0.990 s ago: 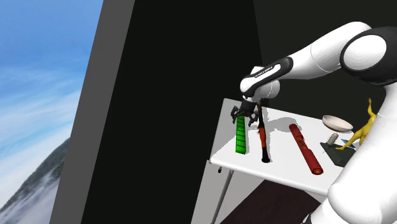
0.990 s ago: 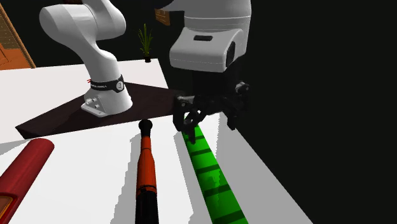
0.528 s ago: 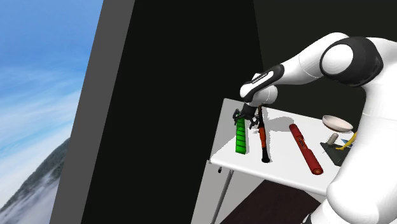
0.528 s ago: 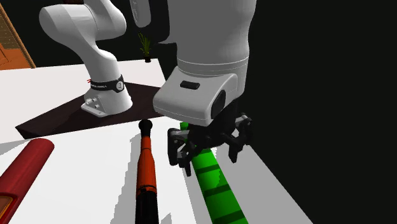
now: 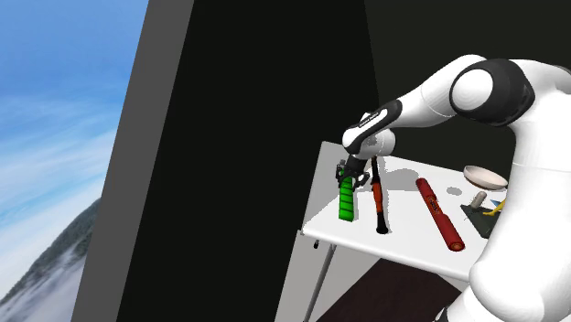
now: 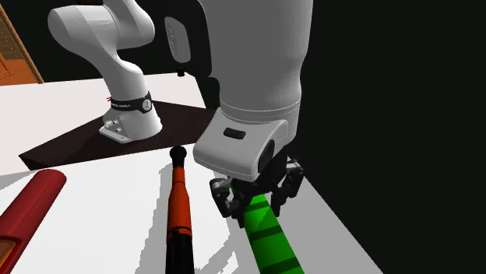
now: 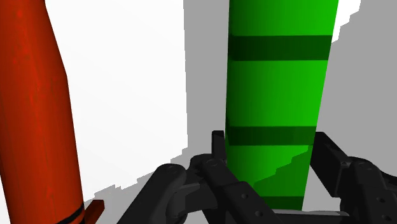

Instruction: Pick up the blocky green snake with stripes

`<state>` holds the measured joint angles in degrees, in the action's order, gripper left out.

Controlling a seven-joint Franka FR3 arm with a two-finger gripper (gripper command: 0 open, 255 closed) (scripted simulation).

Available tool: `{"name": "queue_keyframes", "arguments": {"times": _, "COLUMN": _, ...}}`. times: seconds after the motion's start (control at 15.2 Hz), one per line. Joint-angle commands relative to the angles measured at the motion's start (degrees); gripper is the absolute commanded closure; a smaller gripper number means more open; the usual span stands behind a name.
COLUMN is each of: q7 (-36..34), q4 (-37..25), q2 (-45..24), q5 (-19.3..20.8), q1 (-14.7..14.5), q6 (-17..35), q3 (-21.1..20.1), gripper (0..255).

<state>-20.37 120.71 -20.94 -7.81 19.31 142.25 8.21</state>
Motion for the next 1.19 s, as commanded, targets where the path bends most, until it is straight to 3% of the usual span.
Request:
{"name": "queue_keyframes", "arguments": {"times": 0.0, "q7": 0.02, "q4": -0.04, "q2": -0.07, "q5": -0.02, "q1": 0.00, "q6": 0.05, "q3": -0.02, "gripper": 255}}
{"name": "queue_keyframes", "arguments": {"times": 0.46, "q7": 0.06, "q4": 0.15, "q2": 0.06, "q5": -0.02, "q1": 0.02, "q6": 0.11, "q3": 0.00, "gripper": 255}}
{"name": "queue_keyframes", "arguments": {"times": 1.12, "q7": -1.28, "q4": -0.83, "q2": 5.59, "q5": 1.71, "q1": -0.52, "q6": -6.30, "q3": 0.79, "gripper": 255}}
